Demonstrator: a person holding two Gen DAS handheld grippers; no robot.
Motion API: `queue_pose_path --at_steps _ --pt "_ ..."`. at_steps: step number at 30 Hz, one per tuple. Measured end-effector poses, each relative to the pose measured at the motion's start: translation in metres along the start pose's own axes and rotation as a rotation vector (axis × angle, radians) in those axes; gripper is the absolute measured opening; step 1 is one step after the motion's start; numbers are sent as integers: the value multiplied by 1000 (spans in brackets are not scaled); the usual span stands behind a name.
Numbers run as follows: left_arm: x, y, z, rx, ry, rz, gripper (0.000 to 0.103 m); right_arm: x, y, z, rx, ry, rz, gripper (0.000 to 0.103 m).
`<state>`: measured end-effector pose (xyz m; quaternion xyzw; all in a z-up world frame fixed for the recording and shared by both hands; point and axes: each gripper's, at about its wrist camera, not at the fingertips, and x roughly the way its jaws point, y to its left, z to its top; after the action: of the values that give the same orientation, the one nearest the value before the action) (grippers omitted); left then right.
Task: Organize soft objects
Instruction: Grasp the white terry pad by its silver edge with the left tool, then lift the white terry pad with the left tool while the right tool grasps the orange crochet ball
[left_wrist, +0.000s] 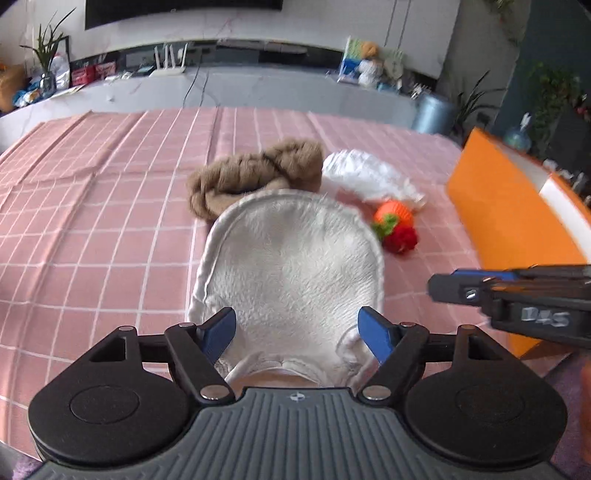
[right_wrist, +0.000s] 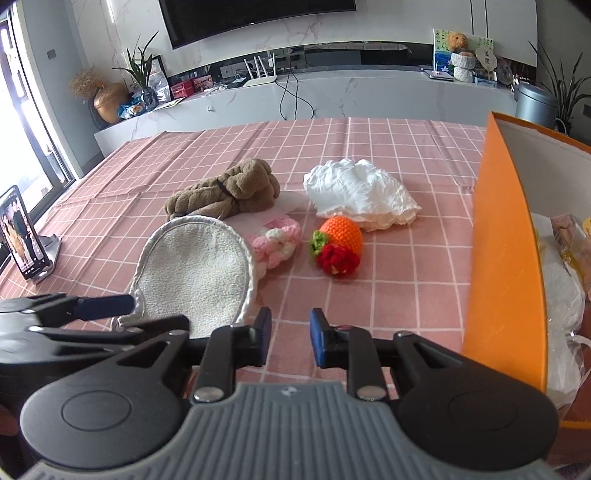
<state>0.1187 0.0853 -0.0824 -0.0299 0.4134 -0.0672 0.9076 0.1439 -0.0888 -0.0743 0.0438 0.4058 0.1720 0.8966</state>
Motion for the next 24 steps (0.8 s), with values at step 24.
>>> queue_pose_path --at_steps 24 --pt "4 28 -19 -20 15 59 97 47 6 1 145 114 215 31"
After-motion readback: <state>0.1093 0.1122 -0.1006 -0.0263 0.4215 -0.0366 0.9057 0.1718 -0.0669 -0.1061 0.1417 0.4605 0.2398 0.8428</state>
